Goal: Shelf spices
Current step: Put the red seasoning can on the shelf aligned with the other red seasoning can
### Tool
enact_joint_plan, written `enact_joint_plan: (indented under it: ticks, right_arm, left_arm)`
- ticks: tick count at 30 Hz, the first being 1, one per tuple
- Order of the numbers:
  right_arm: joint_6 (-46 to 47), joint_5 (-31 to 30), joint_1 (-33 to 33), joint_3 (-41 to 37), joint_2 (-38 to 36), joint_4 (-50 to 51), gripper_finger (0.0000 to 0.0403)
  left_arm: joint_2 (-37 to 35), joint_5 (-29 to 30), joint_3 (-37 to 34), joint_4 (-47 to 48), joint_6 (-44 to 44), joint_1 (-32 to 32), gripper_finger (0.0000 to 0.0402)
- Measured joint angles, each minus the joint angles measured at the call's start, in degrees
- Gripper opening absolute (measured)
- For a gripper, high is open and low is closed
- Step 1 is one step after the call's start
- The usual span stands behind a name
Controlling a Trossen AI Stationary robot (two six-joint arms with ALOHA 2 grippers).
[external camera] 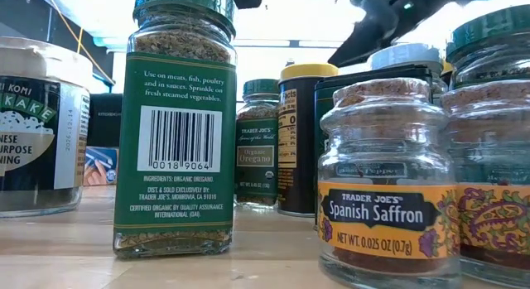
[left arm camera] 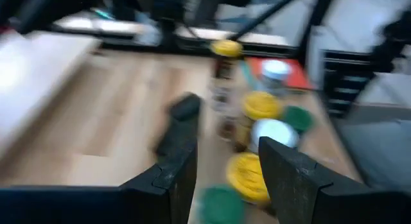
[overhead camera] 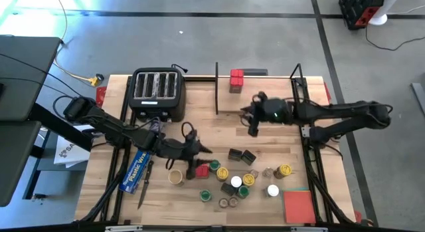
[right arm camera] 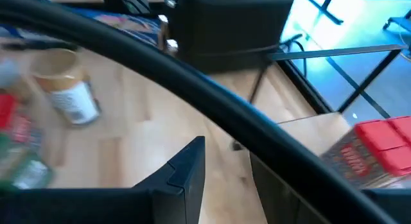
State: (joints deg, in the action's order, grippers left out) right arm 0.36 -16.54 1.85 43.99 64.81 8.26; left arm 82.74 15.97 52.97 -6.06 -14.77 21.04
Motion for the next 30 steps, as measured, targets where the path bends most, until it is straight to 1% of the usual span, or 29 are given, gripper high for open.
enact_joint_plan:
  ticks: [2,4,7,9,11,13,15,18,20,22,25,30]
  right_arm:
    - [1.8,-2.8,-3.9,-2.7,-1.2,-3.8,0.0116]
    - [3.2,-5.2,-7.1,-5.0,-1.9,-7.3,0.0116]
    - [4.2,-8.4,-10.7,-7.3,-2.3,-10.3,0.0116]
    - [4.8,-10.1,-12.3,-7.8,-2.3,-10.7,0.0116]
    - [4.8,-11.3,-13.3,-8.2,-2.3,-11.0,0.0116]
    - [4.8,-12.5,-13.7,-8.3,-2.3,-10.9,0.0116]
    - [4.8,-13.3,-13.7,-8.3,-2.3,-11.1,0.0116]
    - [4.8,-13.4,-13.6,-8.3,-2.3,-11.3,0.0116]
    - [4.7,-13.4,-13.7,-8.3,-2.3,-11.3,0.0116]
    - [4.8,-13.4,-13.6,-8.3,-2.3,-11.2,0.0116]
    - [4.7,-13.4,-13.6,-8.3,-2.2,-11.1,0.0116]
    - [4.6,-13.4,-13.6,-8.3,-2.2,-11.1,0.0116]
  left_arm:
    - [0.0,-4.7,0.0,2.1,-2.1,0.9,0.0161]
    - [0.0,-5.8,0.1,4.1,-3.5,2.4,0.0163]
    - [0.6,-3.4,3.4,13.3,-5.6,4.5,0.0175]
    - [2.0,-0.5,7.2,21.4,-6.2,5.6,0.0190]
    - [4.3,0.7,11.6,28.5,-6.3,6.1,0.0207]
    - [6.9,0.4,15.6,34.3,-7.2,6.1,0.0227]
    - [10.0,-1.4,19.1,39.7,-8.2,5.7,0.0248]
    - [14.7,-5.4,22.4,46.2,-8.6,4.7,0.0277]
    - [17.1,-7.0,23.9,47.9,-8.3,4.2,0.0291]
    - [19.1,-7.1,24.9,48.6,-8.6,3.6,0.0297]
    - [21.6,-6.9,25.9,48.7,-8.7,2.9,0.0300]
    - [23.3,-6.4,26.2,49.3,-8.1,1.8,0.0298]
